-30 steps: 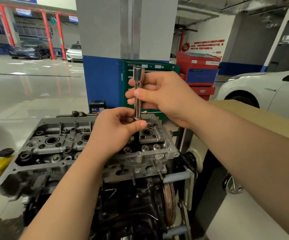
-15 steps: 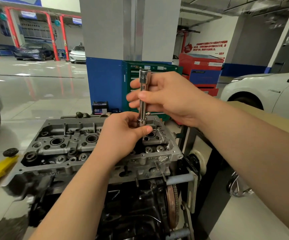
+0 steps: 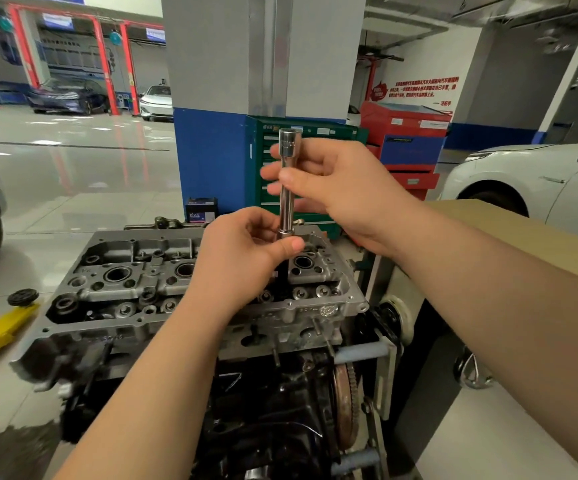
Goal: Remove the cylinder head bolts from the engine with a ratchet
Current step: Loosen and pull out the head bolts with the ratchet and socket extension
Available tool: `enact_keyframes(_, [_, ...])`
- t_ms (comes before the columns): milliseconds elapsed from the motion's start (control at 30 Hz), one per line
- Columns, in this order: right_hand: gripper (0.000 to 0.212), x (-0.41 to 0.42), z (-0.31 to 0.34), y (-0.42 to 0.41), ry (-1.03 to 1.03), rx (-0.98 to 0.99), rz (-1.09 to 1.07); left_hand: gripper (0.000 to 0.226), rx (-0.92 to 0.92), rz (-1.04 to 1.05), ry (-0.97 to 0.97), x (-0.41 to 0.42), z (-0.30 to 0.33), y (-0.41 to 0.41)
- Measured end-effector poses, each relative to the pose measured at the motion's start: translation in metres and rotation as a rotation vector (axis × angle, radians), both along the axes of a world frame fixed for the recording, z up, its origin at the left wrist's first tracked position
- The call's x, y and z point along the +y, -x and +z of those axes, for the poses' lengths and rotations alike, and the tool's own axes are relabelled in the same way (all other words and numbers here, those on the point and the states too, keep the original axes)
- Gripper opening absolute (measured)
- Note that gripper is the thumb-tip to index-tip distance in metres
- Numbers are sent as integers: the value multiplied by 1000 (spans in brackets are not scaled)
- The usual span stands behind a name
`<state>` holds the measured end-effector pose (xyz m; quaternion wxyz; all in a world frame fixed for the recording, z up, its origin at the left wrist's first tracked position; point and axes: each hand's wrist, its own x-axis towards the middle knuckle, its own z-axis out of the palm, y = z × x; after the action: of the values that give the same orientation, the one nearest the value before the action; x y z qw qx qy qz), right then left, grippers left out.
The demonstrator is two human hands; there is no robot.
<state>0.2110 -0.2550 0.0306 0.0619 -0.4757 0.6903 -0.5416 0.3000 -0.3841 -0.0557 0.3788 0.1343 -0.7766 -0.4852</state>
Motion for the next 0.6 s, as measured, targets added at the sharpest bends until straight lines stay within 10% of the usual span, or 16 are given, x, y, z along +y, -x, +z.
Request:
enact_keyframes(300, [8,-10,-12,-15,81,329,-360,26,-30,-425,-260,-17,3,-10])
enact_keyframes(600, [27,2,-5,-5,69,38,-45,18,56,-41,109,8,1,4])
